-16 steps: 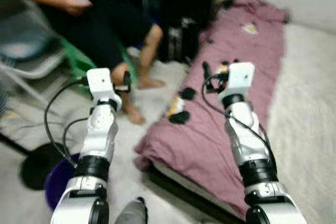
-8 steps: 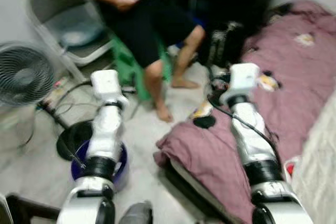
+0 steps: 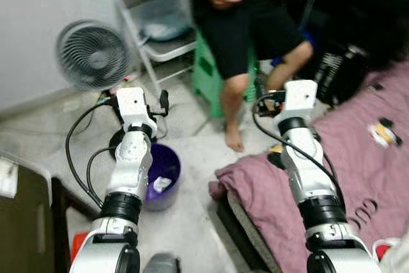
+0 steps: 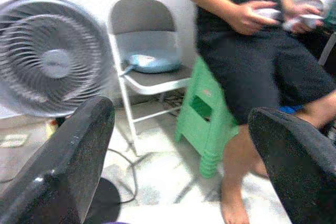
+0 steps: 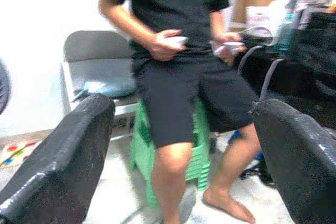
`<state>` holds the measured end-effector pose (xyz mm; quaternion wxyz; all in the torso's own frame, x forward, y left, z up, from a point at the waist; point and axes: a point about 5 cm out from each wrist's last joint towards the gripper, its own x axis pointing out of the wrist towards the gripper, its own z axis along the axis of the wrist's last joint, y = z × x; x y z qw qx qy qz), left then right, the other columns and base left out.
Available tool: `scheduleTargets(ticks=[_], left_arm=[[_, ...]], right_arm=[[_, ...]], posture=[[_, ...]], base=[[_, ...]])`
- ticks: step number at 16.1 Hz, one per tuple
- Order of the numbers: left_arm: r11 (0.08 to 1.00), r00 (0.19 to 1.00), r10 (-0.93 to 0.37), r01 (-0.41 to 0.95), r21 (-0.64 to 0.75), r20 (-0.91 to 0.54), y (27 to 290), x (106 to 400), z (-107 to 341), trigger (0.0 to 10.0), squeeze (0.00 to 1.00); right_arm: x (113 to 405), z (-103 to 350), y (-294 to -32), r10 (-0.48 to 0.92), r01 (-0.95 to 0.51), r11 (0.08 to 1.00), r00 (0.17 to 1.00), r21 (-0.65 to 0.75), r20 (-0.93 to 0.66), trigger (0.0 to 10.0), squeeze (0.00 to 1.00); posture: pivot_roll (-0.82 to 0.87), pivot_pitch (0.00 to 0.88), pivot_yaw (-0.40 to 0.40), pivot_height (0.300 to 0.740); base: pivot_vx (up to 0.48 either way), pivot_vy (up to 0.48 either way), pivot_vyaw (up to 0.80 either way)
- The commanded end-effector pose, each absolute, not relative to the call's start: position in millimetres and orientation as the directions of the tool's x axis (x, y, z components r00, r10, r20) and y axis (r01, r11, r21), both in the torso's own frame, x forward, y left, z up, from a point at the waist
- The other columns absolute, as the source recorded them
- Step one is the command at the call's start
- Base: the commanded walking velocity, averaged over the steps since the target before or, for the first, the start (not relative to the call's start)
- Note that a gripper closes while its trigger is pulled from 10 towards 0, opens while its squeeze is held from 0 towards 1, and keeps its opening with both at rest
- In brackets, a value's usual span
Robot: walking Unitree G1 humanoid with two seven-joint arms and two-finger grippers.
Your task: Clean up the room
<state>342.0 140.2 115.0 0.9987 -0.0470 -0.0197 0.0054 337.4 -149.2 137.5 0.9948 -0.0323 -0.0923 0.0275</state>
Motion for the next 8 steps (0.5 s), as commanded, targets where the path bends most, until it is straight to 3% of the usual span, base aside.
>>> scheduleTargets(ticks=[1,5,6,8], left_arm=[[0.996,0.999,0.038,-0.035,-0.084,0.036,151,339,113,10.0,0.0],[0.989,0.992,0.121,-0.117,-0.089,0.037,166,327,108,10.0,0.0],[0.986,0.989,0.141,-0.137,-0.095,0.034,169,324,106,10.0,0.0],[0.986,0.99,0.139,-0.136,-0.096,0.031,168,323,105,10.0,0.0]], right_arm=[[339,137,-137,0.097,-0.09,0.995,0.98,-0.047,0.175,10.0,0.0],[343,132,-117,0.186,-0.184,0.983,0.973,-0.024,0.136,10.0,0.0],[344,134,-114,0.215,-0.206,0.976,0.967,-0.076,0.14,10.0,0.0],[344,135,-113,0.221,-0.212,0.974,0.964,-0.075,0.15,10.0,0.0]], posture=[[0.02,0.0,0.0,0.74],[0.08,0.0,-0.058,0.74],[0.09,0.0,-0.068,0.74],[0.08,0.0,-0.066,0.74]], base=[[0.0,0.0,0.54],[0.0,0.0,0.0],[0.0,0.0,0.0],[0.0,0.0,0.8]])
